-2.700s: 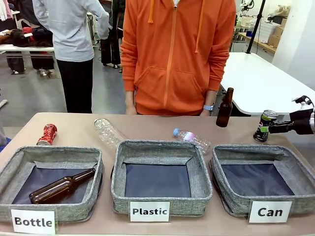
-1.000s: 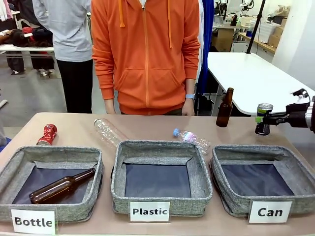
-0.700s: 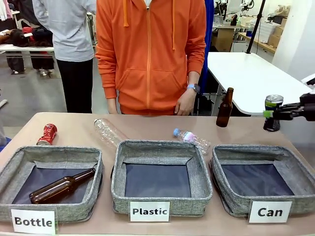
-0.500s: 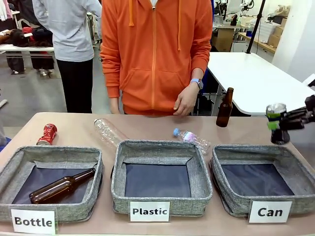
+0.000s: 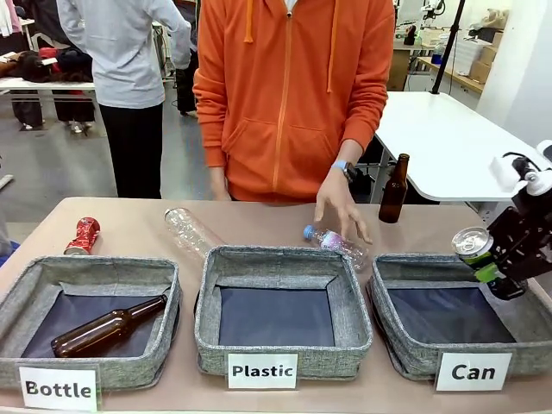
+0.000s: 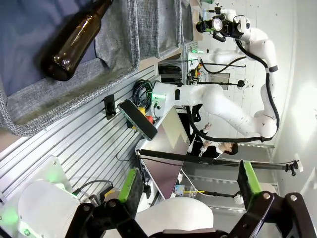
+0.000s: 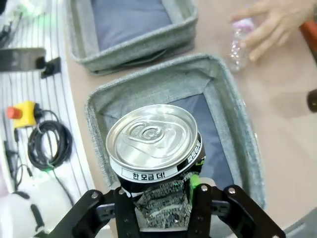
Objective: Sort the can waste into the basket.
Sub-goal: Pick up the can waste from the table and place it in the right Fabric basket.
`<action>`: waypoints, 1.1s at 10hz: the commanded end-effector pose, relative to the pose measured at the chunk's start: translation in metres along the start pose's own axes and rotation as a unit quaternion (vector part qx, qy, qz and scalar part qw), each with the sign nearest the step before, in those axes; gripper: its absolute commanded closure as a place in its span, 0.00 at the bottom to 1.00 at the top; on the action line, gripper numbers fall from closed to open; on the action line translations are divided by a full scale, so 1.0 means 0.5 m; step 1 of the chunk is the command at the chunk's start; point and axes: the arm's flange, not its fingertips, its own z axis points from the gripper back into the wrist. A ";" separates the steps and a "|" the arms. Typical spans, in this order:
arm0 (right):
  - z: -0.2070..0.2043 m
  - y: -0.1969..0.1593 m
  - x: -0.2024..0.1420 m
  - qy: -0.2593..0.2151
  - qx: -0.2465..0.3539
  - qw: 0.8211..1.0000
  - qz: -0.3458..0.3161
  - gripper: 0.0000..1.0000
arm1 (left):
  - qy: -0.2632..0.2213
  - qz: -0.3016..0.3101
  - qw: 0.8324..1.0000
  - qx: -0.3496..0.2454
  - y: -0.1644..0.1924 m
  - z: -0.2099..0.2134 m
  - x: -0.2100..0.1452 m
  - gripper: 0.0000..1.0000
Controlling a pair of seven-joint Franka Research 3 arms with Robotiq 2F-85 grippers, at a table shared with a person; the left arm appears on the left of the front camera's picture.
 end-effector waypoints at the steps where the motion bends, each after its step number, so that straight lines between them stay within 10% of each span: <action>1: -0.022 -0.003 -0.013 0.016 -0.008 1.000 -0.007 1.00 | 0.000 -0.003 1.000 -0.001 -0.002 0.000 -0.006 0.00; 2: -0.024 -0.002 -0.014 0.020 -0.008 1.000 0.003 1.00 | 0.000 -0.003 1.000 -0.001 -0.002 0.000 -0.006 0.00; 4: -0.024 -0.011 -0.015 0.022 -0.005 1.000 0.012 0.03 | 0.000 -0.003 1.000 -0.001 -0.002 0.000 -0.006 0.00; 11: -0.020 -0.019 -0.009 0.010 -0.002 1.000 0.005 0.00 | 0.000 -0.003 1.000 -0.001 -0.002 0.000 -0.006 0.00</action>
